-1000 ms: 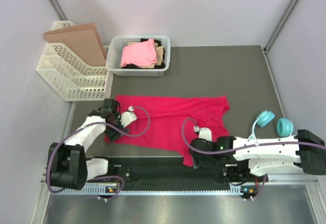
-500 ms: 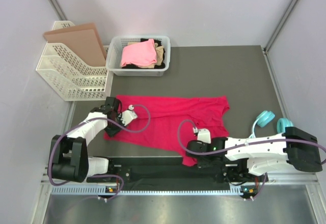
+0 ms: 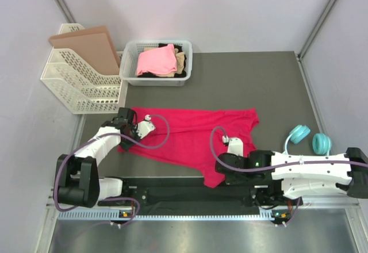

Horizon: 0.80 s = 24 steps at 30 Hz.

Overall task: Fold and stack the t-shirts
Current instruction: Grap the side of the flattened tshirt closest away from the robot with both arms

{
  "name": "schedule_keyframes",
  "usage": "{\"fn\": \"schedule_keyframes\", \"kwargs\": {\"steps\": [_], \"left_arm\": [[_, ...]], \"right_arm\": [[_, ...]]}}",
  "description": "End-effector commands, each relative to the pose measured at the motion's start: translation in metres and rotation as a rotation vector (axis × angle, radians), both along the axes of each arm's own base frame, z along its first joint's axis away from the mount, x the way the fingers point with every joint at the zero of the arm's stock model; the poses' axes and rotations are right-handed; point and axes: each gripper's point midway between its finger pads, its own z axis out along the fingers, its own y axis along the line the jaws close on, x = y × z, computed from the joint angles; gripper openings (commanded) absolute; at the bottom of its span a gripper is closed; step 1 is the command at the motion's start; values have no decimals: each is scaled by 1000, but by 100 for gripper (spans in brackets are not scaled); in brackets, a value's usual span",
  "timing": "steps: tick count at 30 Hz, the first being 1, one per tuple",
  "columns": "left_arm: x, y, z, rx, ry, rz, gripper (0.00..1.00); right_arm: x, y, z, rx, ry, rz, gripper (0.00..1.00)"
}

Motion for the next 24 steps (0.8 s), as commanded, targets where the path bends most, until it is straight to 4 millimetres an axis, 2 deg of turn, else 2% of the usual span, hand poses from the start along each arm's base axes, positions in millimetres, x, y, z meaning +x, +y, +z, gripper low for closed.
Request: {"fn": "schedule_keyframes", "kwargs": {"steps": [1,7,10,11,15,19,24], "left_arm": [[10,-5,23,-32,-59,-7,0],[-4,-3,38,-30,-66,-32,0],[-8,-3,46,-29,-86,-44,0],[-10,-2,50,-29,-94,-46,0],[-10,-2,54,-29,-112,-48,0],[-9,-2,53,-30,-102,-46,0],[4,-10,59,-60,-124,-60,0]], "right_arm": [[-18,6,22,42,17,49,0],[-63,1,30,-11,79,138,0],[-70,2,40,-10,79,133,0],[-72,-4,42,-28,79,125,0],[-67,-11,52,4,66,93,0],[-53,-21,55,26,27,30,0],[-31,-31,66,77,-23,-46,0]]}}
